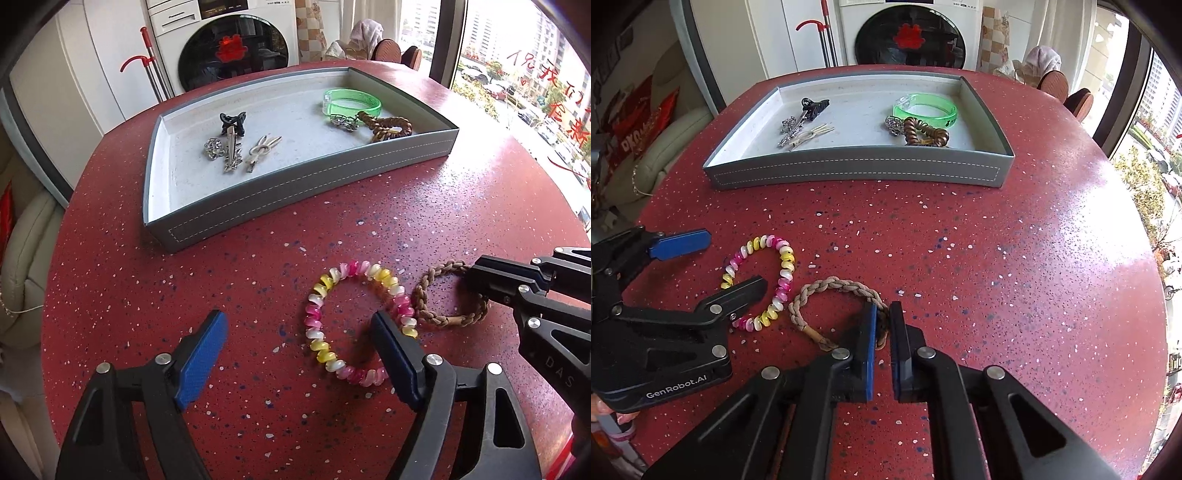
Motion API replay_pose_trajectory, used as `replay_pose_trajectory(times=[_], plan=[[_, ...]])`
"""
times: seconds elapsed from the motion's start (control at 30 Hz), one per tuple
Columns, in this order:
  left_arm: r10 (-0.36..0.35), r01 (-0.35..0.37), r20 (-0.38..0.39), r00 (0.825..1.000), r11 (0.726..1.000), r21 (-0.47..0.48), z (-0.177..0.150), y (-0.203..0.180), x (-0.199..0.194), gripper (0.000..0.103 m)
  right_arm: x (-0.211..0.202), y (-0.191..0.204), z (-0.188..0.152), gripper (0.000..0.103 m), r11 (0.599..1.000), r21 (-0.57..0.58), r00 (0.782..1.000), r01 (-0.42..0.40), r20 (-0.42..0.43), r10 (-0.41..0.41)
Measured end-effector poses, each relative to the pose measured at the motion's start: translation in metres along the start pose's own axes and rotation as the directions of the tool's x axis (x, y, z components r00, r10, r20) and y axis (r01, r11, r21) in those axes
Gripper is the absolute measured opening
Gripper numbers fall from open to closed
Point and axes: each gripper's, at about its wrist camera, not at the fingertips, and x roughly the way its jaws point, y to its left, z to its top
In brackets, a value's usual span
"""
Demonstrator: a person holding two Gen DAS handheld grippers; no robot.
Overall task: Organize jewelry
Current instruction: 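Grasp the pink-and-yellow beaded bracelet with the left tool while the right tool grasps the braided brown bracelet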
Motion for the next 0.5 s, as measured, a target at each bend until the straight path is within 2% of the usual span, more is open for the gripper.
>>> replay_pose_trajectory(times=[0.07,0.13,0.17,0.2,0.23,0.3,0.5], plan=[[-0.008,0.008,0.003,1.000,1.000,0.020,0.001,-0.005,-0.001,0.085,-0.002,-0.002,0.000,0.007,1.000,0.006,1.000,-0.006,0.005,0.006],[-0.043,0.043,0.002,0.999,0.999,0.021,0.001,-0.007,-0.003,0.065,-0.005,-0.003,0.000,0.007,1.000,0.010,1.000,-0.012,0.014,0.011],[-0.067,0.067,0.000,0.998,0.998,0.021,0.002,-0.008,-0.003,0.059,-0.007,-0.004,0.001,0.007,1.000,0.012,1.000,-0.014,0.018,0.014],[-0.084,0.084,0.001,0.997,0.996,0.024,0.002,-0.009,-0.004,0.042,-0.009,-0.004,0.001,0.007,1.000,0.014,1.000,-0.015,0.023,0.014],[-0.068,0.068,0.005,0.998,0.997,0.040,0.002,-0.012,-0.004,0.026,-0.012,-0.005,0.001,0.007,1.000,0.018,0.999,-0.017,0.029,0.017],[-0.053,0.053,0.008,0.999,0.997,0.057,0.001,-0.016,-0.006,0.026,-0.016,-0.008,0.002,0.007,0.999,0.028,0.999,-0.025,0.040,0.024],[-0.079,0.077,0.050,0.996,0.996,0.042,-0.006,-0.010,-0.021,0.026,-0.025,-0.018,0.005,0.007,0.997,0.066,0.997,-0.049,0.063,0.045]])
